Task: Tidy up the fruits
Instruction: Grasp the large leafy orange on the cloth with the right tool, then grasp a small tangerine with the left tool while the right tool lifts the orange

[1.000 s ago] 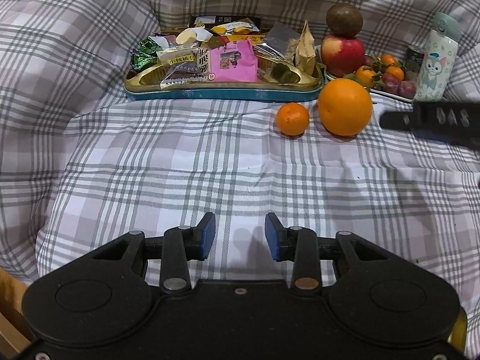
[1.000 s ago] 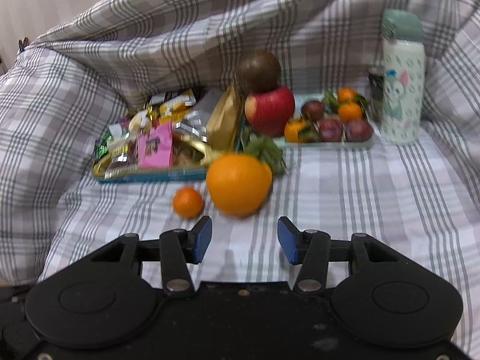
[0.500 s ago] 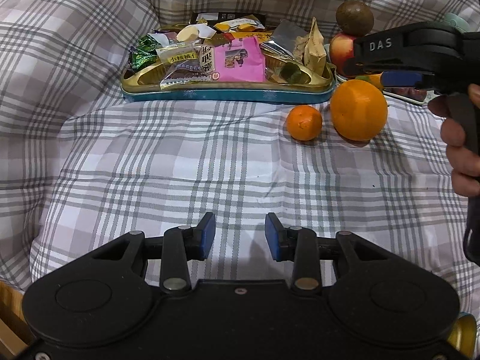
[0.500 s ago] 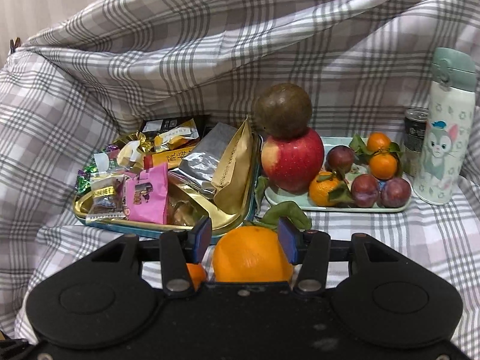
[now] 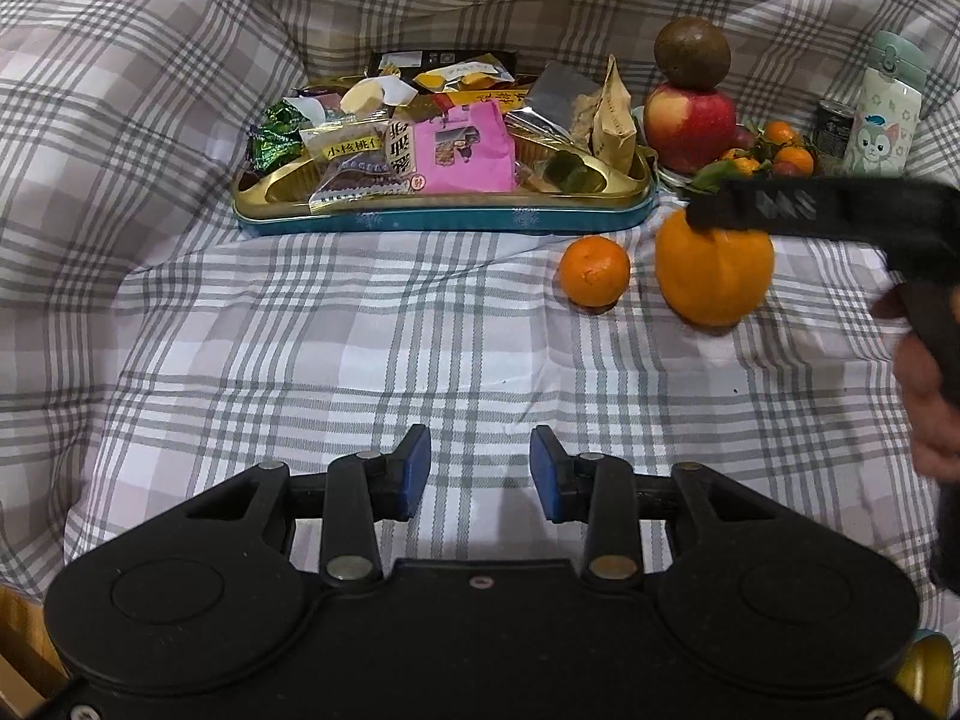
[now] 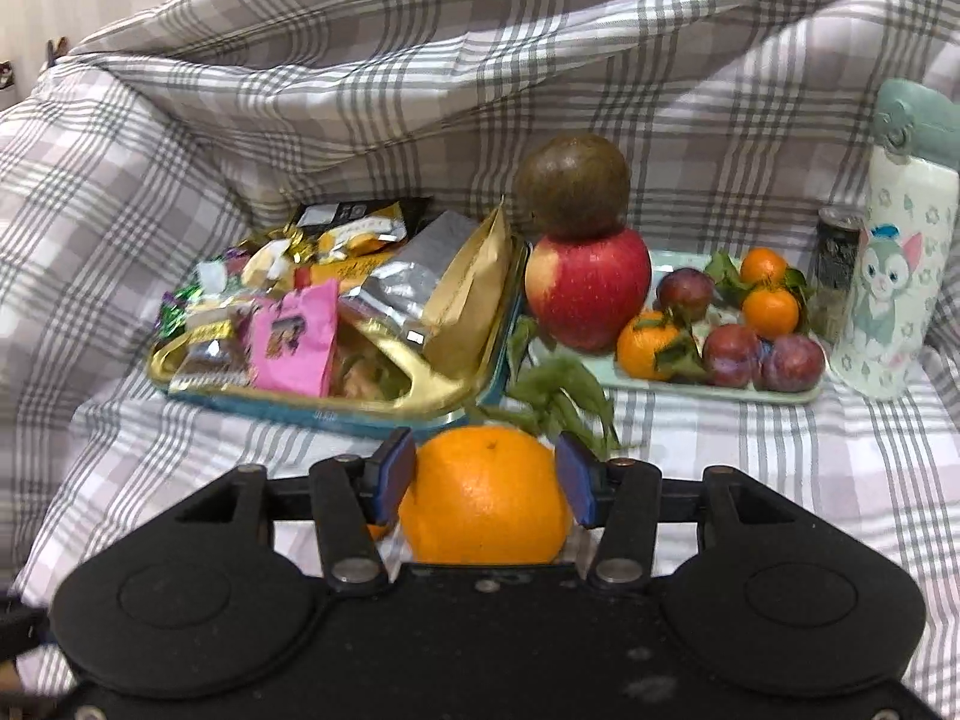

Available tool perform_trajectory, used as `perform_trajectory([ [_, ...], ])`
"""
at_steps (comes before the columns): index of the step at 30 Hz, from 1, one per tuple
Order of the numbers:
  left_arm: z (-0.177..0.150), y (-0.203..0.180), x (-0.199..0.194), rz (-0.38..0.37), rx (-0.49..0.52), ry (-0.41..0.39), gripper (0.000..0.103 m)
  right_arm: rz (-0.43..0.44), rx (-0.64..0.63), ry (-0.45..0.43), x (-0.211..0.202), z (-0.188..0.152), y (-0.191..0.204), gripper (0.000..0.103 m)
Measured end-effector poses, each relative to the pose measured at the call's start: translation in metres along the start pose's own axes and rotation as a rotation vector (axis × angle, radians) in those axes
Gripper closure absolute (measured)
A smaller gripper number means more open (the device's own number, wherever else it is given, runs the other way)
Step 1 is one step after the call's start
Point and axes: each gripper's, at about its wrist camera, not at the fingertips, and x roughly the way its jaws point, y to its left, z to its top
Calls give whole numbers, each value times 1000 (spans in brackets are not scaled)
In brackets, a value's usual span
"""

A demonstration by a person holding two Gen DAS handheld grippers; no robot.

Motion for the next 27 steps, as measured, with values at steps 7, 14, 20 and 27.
perform_trajectory([
  [7, -2, -7, -2, -1, 23, -2, 58, 55, 59, 70, -36, -37, -17, 47],
  [14, 5, -13, -6, 0, 62, -43, 58, -11, 90, 157, -57, -76, -26, 47],
  [20, 32, -15, 3, -28, 63, -85, 58, 7, 160, 152, -79, -94, -34, 47],
  [27, 71, -25, 29, -70, 52, -108, 58, 40, 187, 126, -94, -95, -39, 47],
])
